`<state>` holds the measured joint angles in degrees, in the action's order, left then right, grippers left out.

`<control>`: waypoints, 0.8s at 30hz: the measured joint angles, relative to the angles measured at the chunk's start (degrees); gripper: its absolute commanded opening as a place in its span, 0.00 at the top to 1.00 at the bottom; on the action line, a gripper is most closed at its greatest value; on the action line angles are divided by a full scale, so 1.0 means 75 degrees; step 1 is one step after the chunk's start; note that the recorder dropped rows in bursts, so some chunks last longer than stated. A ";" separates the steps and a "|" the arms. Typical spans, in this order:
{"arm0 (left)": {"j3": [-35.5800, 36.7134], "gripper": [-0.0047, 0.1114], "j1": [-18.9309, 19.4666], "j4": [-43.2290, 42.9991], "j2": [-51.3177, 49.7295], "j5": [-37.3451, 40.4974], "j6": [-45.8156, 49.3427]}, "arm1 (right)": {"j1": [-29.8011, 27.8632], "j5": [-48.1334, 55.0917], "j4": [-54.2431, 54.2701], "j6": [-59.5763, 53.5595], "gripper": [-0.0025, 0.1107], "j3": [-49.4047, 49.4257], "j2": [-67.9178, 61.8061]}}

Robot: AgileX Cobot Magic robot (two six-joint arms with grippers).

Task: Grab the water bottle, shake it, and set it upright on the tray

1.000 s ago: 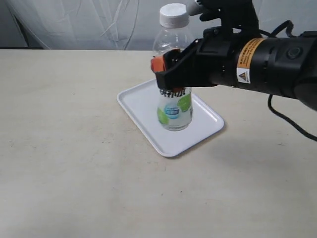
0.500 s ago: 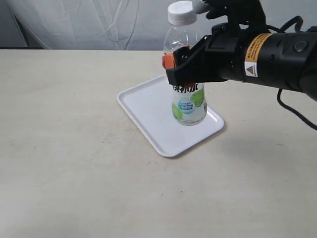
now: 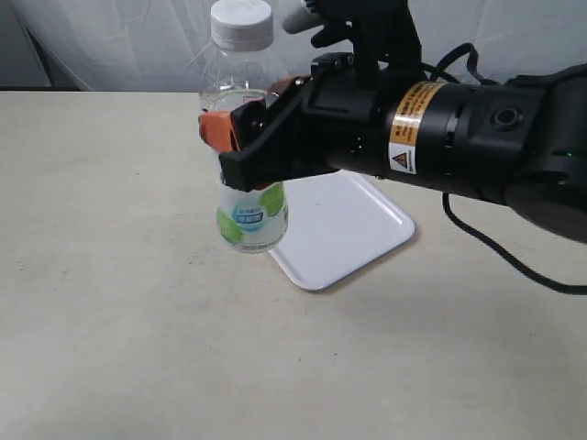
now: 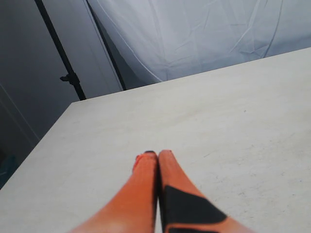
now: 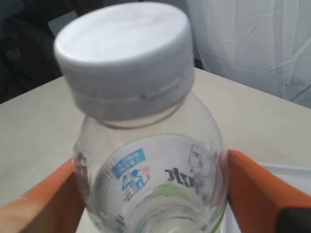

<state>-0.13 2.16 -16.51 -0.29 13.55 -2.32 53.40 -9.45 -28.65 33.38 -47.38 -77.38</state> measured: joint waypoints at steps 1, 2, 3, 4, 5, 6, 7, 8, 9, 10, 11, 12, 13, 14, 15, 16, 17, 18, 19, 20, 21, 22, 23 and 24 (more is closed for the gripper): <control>0.0000 0.96 0.0000 0.0000 0.0000 0.0000 0.0000 | -0.0034 0.0104 -0.0038 0.0000 0.99 0.0000 -0.0036; 0.0000 0.96 0.0000 0.0000 0.0000 0.0000 0.0000 | -0.0098 0.0223 -0.0054 -0.0019 0.99 0.0000 -0.0086; 0.0000 0.96 0.0000 0.0000 0.0000 0.0000 0.0000 | -0.0186 0.0342 -0.0054 -0.0031 0.99 0.0000 -0.0119; 0.0000 0.96 0.0000 0.0000 0.0000 0.0000 0.0000 | -0.0268 0.0449 -0.0054 -0.0037 0.99 0.0000 -0.0158; 0.0000 0.96 0.0000 0.0000 0.0000 0.0000 0.0000 | -0.0408 0.0578 -0.0069 -0.0049 0.99 0.0000 -0.0189; 0.0000 0.96 0.0000 0.0000 0.0000 0.0000 0.0000 | -0.0545 0.0653 -0.0069 -0.0049 0.99 0.0000 -0.0209; 0.0000 0.96 0.0000 0.0000 0.0000 0.0000 0.0000 | -0.0656 0.0698 -0.0069 -0.0049 0.99 0.0000 -0.0238; 0.0000 0.96 0.0000 0.0000 0.0000 0.0000 0.0000 | -0.0794 0.0726 -0.0069 -0.0049 0.99 0.0000 -0.0243; 0.0000 0.96 0.0000 0.0000 0.0000 0.0000 0.0000 | -0.0930 0.0733 -0.0069 -0.0067 0.99 0.0000 -0.0248; 0.0000 0.96 0.0000 0.0000 0.0000 0.0000 0.0000 | -0.1030 0.0733 -0.0069 -0.0067 0.99 0.0000 -0.0262; 0.0000 0.96 0.0000 0.0000 0.0000 0.0000 0.0000 | -0.1145 0.0688 -0.0069 -0.0067 0.99 0.0000 -0.0260; 0.0000 0.96 0.0000 0.0000 0.0000 0.0000 0.0000 | -0.1241 0.0592 -0.0069 -0.0082 0.99 0.0000 -0.0260; 0.0000 0.96 0.0000 0.0000 0.0000 0.0000 0.0000 | -0.1300 0.0491 -0.0069 -0.0082 0.99 0.0000 -0.0260; 0.0000 0.96 0.0000 0.0000 0.0000 0.0000 0.0000 | -0.1338 0.0287 -0.0069 -0.0082 0.99 0.0000 -0.0266; 0.0000 0.96 0.0000 0.0000 0.0000 0.0000 0.0000 | -0.1351 0.0096 -0.0069 -0.0082 0.99 0.0000 -0.0280; 0.0000 0.96 0.0000 0.0000 0.0000 0.0000 0.0000 | -0.1369 -0.0119 -0.0069 -0.0134 0.99 0.0000 -0.0315; 0.0000 0.96 0.0000 0.0000 0.0000 0.0000 0.0000 | -0.1369 -0.0471 -0.0069 -0.0209 0.99 0.0000 -0.0360; 0.0000 0.96 0.0000 0.0000 0.0000 0.0000 0.0000 | -0.1369 -0.0714 -0.0069 -0.0307 0.99 0.0000 -0.0428; 0.0000 0.96 0.0000 0.0000 0.0000 0.0000 0.0000 | -0.1369 -0.0991 -0.0069 -0.0407 0.99 0.0000 -0.0491; 0.0000 0.96 0.0000 0.0000 0.0000 0.0000 0.0000 | -0.1369 -0.1250 -0.0069 -0.0577 0.99 0.0000 -0.0612; 0.0000 0.96 0.0000 0.0000 0.0000 0.0000 0.0000 | -0.1369 -0.1463 -0.0032 -0.0705 0.99 0.0000 -0.0706; 0.0000 0.96 0.0000 0.0000 0.0000 0.0000 0.0000 | -0.1369 -0.1601 0.0029 -0.0846 0.99 0.0000 -0.0815; 0.0000 0.96 0.0000 0.0000 0.0000 0.0000 0.0000 | -0.1369 -0.1706 0.0123 -0.1068 0.99 0.0000 -0.0990; 0.0000 0.96 0.0000 0.0000 0.0000 0.0000 0.0000 | -0.1369 -0.1751 0.0277 -0.1221 0.99 0.0000 -0.1118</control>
<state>-0.13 2.16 -16.51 -0.29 13.55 -2.32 43.13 -22.58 -26.57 24.22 -47.38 -85.76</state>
